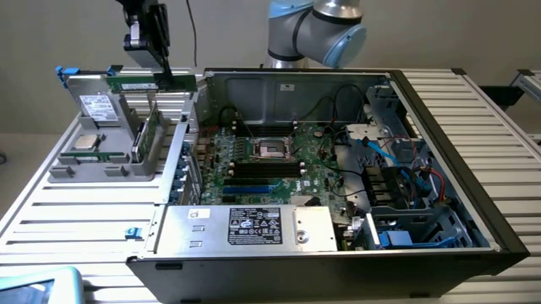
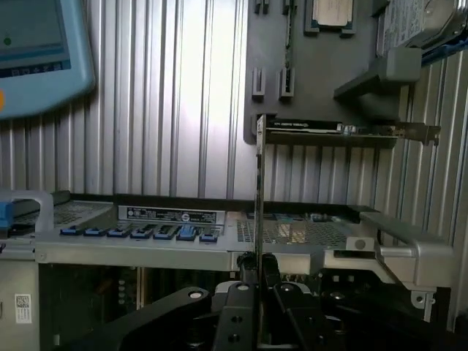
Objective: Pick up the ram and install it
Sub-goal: 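Pick up the ram and move it above insertion slot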
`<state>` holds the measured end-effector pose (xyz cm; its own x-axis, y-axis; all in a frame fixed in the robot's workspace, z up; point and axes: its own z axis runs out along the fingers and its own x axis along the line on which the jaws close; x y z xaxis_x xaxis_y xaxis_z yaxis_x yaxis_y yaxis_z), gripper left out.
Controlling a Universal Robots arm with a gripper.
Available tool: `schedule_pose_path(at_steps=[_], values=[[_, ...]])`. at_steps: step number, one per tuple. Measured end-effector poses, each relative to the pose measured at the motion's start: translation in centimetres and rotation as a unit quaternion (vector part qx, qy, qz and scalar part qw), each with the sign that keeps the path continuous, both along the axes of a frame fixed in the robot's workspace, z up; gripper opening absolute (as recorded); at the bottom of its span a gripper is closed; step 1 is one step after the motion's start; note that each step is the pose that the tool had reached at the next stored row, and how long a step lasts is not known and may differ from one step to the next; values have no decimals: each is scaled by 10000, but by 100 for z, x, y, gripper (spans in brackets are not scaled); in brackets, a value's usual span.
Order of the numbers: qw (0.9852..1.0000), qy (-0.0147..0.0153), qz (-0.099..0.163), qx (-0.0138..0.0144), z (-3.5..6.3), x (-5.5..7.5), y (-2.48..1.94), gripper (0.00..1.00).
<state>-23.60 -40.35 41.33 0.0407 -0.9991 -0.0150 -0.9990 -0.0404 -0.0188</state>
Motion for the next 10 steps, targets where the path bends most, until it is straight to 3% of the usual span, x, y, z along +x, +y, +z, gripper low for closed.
schedule_pose_path(at_steps=[10], values=[[10000, 0, 0, 0, 0, 453, 0, 14]])
